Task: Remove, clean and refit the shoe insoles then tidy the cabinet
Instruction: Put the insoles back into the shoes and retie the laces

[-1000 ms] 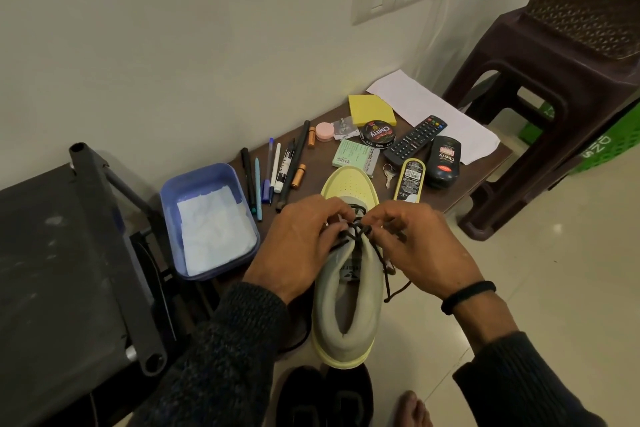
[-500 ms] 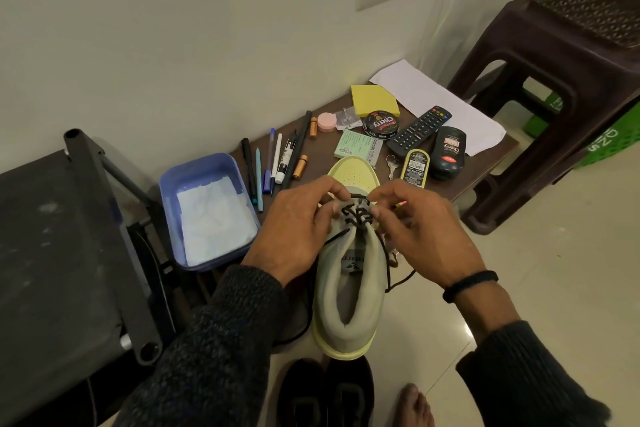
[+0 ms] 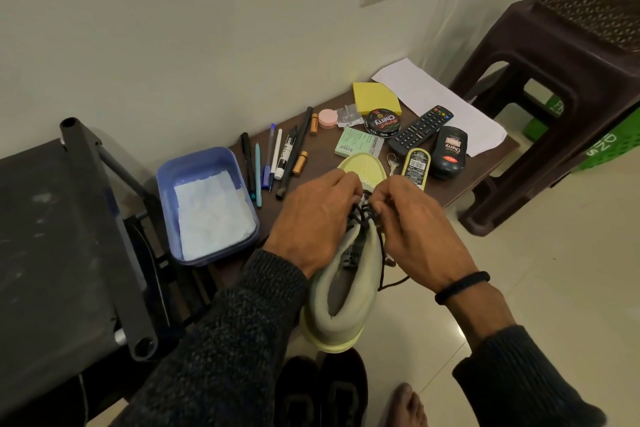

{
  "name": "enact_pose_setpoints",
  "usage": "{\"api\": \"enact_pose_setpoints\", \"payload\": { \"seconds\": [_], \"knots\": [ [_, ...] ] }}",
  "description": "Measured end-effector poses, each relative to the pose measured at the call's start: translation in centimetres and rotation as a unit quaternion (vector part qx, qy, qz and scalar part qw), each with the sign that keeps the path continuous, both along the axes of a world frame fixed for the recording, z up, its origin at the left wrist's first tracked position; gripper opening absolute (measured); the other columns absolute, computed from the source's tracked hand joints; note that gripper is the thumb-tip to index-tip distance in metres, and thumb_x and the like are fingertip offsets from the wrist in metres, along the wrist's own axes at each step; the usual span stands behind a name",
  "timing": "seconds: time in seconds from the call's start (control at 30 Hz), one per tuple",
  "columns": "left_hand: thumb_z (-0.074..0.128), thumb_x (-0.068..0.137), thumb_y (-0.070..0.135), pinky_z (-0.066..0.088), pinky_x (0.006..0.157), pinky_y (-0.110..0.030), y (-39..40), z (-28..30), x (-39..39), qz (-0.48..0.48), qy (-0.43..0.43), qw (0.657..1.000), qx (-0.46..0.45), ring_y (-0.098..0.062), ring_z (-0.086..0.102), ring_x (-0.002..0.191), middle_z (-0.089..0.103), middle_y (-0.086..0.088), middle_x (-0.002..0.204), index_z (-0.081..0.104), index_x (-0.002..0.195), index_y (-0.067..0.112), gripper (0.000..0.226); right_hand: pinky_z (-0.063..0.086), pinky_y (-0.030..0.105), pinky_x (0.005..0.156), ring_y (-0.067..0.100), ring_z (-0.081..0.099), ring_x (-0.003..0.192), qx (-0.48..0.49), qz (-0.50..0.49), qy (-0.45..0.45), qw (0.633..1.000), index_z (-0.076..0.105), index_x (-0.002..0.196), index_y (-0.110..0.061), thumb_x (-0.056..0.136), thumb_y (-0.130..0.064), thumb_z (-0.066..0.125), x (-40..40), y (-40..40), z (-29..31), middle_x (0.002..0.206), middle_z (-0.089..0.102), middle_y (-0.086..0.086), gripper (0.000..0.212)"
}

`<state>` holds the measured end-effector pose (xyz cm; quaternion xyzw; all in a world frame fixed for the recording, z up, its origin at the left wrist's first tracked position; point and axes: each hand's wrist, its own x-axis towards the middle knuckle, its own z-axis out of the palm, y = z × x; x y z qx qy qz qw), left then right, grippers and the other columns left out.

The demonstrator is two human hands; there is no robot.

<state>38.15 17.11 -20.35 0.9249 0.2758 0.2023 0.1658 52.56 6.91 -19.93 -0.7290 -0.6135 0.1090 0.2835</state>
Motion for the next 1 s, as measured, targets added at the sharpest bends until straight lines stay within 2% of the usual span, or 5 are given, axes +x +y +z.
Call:
{"api": "enact_pose_setpoints", "payload": {
  "seconds": [0.23, 0.5, 0.67, 0.8, 1.0],
  "knots": [
    [0.04, 0.105, 0.021, 0.042, 0.068, -0.031, 0.2, -0.6, -0.3, 0.014, 0.023, 0.997, -0.069, -0.012, 0.051, 0.079, 0.049, 0.005, 0.096, 0.04, 0.103, 0.023, 0.004, 0.048, 0.03, 0.067, 0.012, 0.056, 0.079, -0.003, -0.052, 0.076, 0.996, 0.053, 0.096, -0.023, 0.102, -0.017, 0.049, 0.1, 0.3, -0.5, 0.088, 0.058, -0.009, 0.009],
    [0.047, 0.103, 0.049, 0.051, 0.073, -0.023, -0.2, 1.5, -1.7, 0.054, -0.071, 0.978, -0.187, -0.003, 0.057, 0.088, 0.058, 0.011, 0.1, 0.053, 0.108, 0.028, 0.022, 0.053, 0.028, 0.07, 0.01, 0.066, 0.078, -0.019, -0.135, 0.094, 0.986, 0.07, 0.103, -0.024, 0.099, -0.026, 0.062, -0.2, 1.5, -0.2, 0.089, 0.069, -0.006, 0.01],
    [0.06, 0.091, 0.052, 0.042, 0.068, -0.023, -3.1, 2.9, -3.6, 0.04, 0.048, 0.989, -0.132, -0.008, 0.048, 0.084, 0.043, 0.01, 0.103, 0.04, 0.107, 0.037, 0.03, 0.055, 0.04, 0.073, 0.015, 0.062, 0.082, -0.023, -0.113, 0.046, 0.992, 0.068, 0.094, -0.022, 0.097, -0.022, 0.062, -0.1, 1.2, -0.1, 0.089, 0.067, -0.005, 0.006],
    [0.065, 0.091, 0.049, 0.046, 0.067, -0.027, -3.2, 3.5, -5.3, 0.076, 0.114, 0.98, -0.141, -0.007, 0.056, 0.074, 0.058, 0.009, 0.088, 0.042, 0.106, 0.033, 0.032, 0.057, 0.041, 0.073, 0.014, 0.063, 0.081, -0.006, -0.15, 0.106, 0.983, 0.057, 0.098, -0.021, 0.102, -0.025, 0.053, -0.6, 1.0, 1.7, 0.094, 0.063, -0.006, 0.008],
    [0.065, 0.09, 0.047, 0.054, 0.068, -0.03, -2.8, 3.9, -6.0, 0.116, 0.089, 0.978, -0.151, -0.011, 0.061, 0.072, 0.065, 0.005, 0.078, 0.065, 0.085, 0.025, 0.022, 0.05, 0.023, 0.077, 0.01, 0.053, 0.094, -0.083, -0.002, 0.032, 0.996, 0.063, 0.09, -0.027, 0.084, -0.035, 0.078, -4.6, -1.3, 5.2, 0.109, 0.049, -0.006, 0.018]
  ]
}}
